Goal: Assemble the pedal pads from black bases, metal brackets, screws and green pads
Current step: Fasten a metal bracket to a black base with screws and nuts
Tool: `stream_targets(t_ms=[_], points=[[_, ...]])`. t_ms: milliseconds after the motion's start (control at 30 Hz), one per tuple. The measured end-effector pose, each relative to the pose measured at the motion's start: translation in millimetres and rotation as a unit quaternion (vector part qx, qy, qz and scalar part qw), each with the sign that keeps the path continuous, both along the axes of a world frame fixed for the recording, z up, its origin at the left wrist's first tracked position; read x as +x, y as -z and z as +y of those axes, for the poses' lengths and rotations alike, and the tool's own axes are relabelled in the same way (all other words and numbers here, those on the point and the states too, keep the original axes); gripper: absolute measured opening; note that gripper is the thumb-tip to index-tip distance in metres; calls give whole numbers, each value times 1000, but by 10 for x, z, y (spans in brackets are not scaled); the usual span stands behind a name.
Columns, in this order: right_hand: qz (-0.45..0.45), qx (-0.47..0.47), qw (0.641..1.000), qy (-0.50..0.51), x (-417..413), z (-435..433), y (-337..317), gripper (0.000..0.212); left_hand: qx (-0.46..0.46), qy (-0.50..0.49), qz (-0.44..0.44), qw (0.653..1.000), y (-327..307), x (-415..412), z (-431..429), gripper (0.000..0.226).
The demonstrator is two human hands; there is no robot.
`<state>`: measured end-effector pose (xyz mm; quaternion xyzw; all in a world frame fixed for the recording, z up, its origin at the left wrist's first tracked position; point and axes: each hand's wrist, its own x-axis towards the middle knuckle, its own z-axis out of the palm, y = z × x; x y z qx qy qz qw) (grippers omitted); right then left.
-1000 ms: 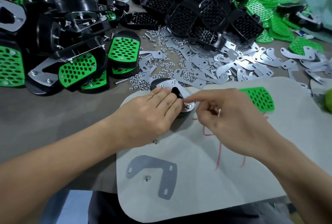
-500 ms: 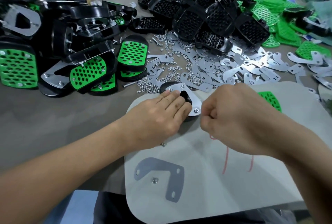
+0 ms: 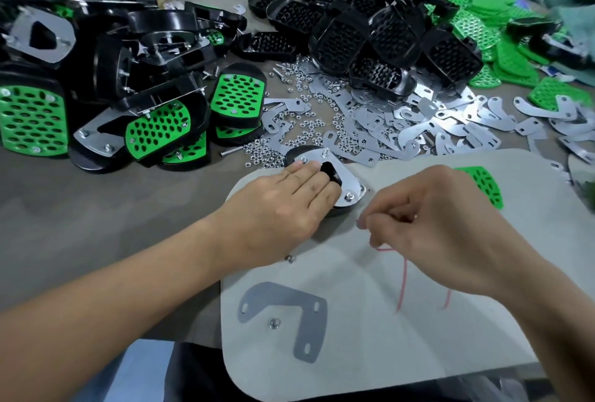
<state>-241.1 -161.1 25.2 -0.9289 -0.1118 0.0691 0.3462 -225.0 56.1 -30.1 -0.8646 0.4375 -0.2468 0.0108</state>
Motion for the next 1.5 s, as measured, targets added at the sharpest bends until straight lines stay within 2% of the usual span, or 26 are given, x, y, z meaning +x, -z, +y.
stream_targets(t_ms=[100,233,467,567,633,700,767,833,900,1000,1067,1200,1300,1400,1467,1500], points=[[-48,45,998,25,5,-14,4,25,-2,-4,3,1000,7,-5,-5,34],[33,107,994,11,8,64,129,38,4,-7,-1,1000,-3,-7,-5,33],[51,175,981,72,-110,105,286,40,9,-1,-7,1000,-10,-4,-8,36],[31,153,984,89,-104,138,315,32,9,2,-8,1000,-7,-14,-14,35],[-3,94,991,96,-96,117,347,21,7,2,-6,1000,-8,-10,-7,35],[-8,48,995,92,-133,80,375,20,0,-2,1,1000,-5,-2,2,37],[4,98,990,100,-158,41,387,22,-4,-5,5,1000,-1,6,8,38],[-1,165,980,109,-133,1,355,28,-6,-6,4,1000,2,7,1,38],[11,200,977,77,-86,-12,328,42,-8,-5,4,1000,2,4,-2,38],[61,207,976,28,-39,27,343,50,-3,-4,11,1000,7,-2,2,37],[63,197,978,34,-41,28,373,52,-1,-6,10,1000,6,-4,6,36],[31,182,980,72,-54,74,404,44,-9,-6,0,1000,-2,-6,-8,37],[1,213,969,123,-21,132,437,31,-21,-4,0,1000,8,-8,7,37],[-67,183,970,146,34,97,456,30,-74,2,14,997,-19,27,28,31],[-100,147,976,124,51,81,415,47,-170,-13,55,984,-65,80,34,25],[-107,164,975,108,59,76,389,54,-236,-32,95,967,-106,114,33,26]])
